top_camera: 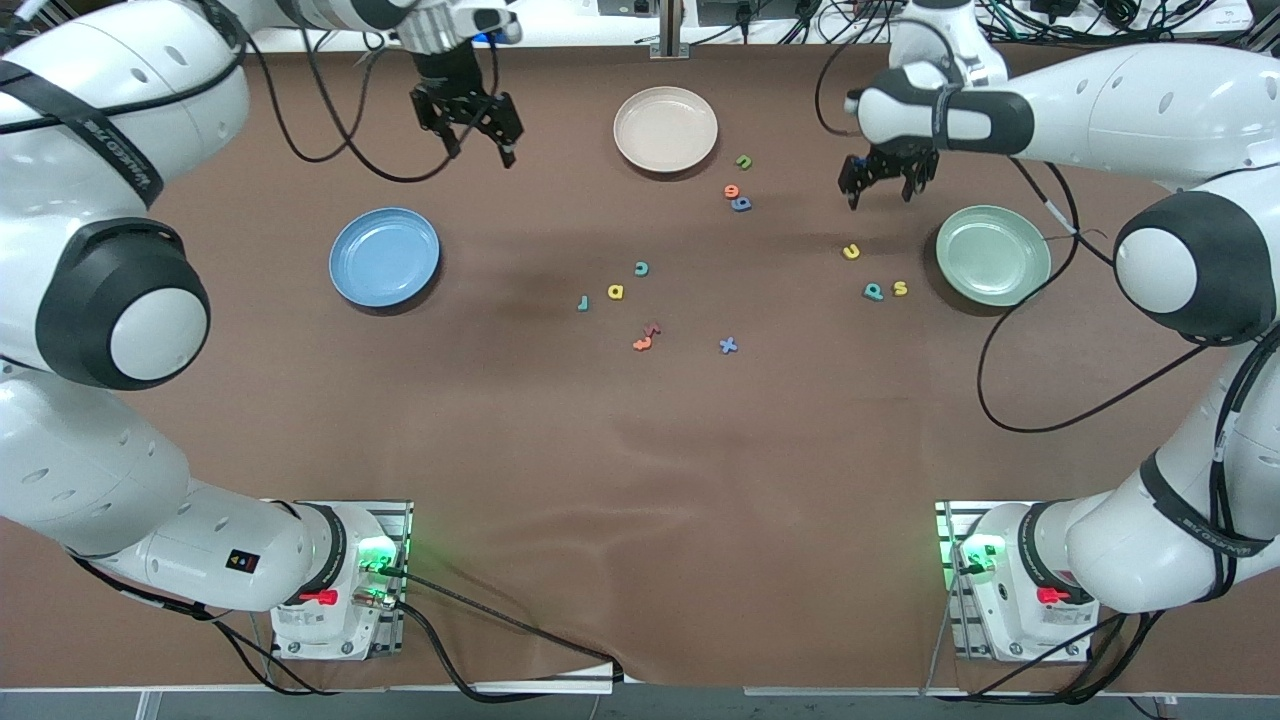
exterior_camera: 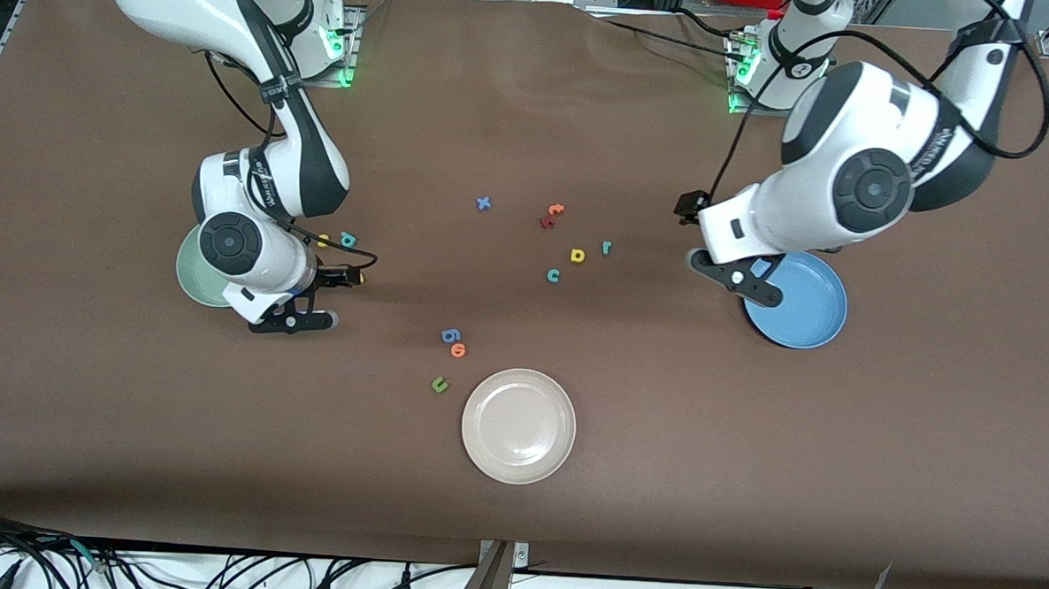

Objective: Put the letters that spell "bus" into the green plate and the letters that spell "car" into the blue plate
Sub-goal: 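Reach the right gripper to the yellow u while the left gripper reaches cyan letters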

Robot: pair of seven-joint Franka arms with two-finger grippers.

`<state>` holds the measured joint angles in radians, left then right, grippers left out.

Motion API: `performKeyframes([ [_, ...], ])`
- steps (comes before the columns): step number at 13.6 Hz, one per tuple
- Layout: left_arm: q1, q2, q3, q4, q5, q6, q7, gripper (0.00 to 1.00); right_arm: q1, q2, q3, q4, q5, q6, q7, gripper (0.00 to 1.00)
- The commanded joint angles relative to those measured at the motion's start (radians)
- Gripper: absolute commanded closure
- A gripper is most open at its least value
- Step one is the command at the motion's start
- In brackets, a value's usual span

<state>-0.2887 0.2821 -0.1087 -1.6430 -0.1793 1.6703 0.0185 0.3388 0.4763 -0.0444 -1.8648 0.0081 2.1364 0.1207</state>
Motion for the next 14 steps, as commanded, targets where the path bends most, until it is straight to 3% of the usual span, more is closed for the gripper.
performKeyframes([
  [1,-0.053,-0.015,0.006,-0.061,-0.017,0.087,-0.04,0.0,-0.011,-0.028,0.001,-0.121,0.023,0.109,-0.078,0.01],
  [4,-0.078,-0.032,0.004,-0.154,-0.015,0.185,-0.097,0.0,-0.011,-0.018,0.005,-0.158,0.021,0.201,-0.107,0.01],
  [7,-0.148,-0.09,-0.011,-0.351,0.0,0.395,-0.214,0.0,-0.011,-0.013,0.012,-0.24,0.023,0.37,-0.164,0.01],
  [10,-0.24,-0.052,-0.037,-0.469,0.027,0.627,-0.399,0.0,-0.011,-0.015,0.031,-0.264,0.024,0.373,-0.148,0.01],
  [14,-0.248,-0.014,-0.037,-0.489,0.061,0.672,-0.42,0.0,-0.011,-0.01,0.046,-0.263,0.058,0.378,-0.147,0.02],
])
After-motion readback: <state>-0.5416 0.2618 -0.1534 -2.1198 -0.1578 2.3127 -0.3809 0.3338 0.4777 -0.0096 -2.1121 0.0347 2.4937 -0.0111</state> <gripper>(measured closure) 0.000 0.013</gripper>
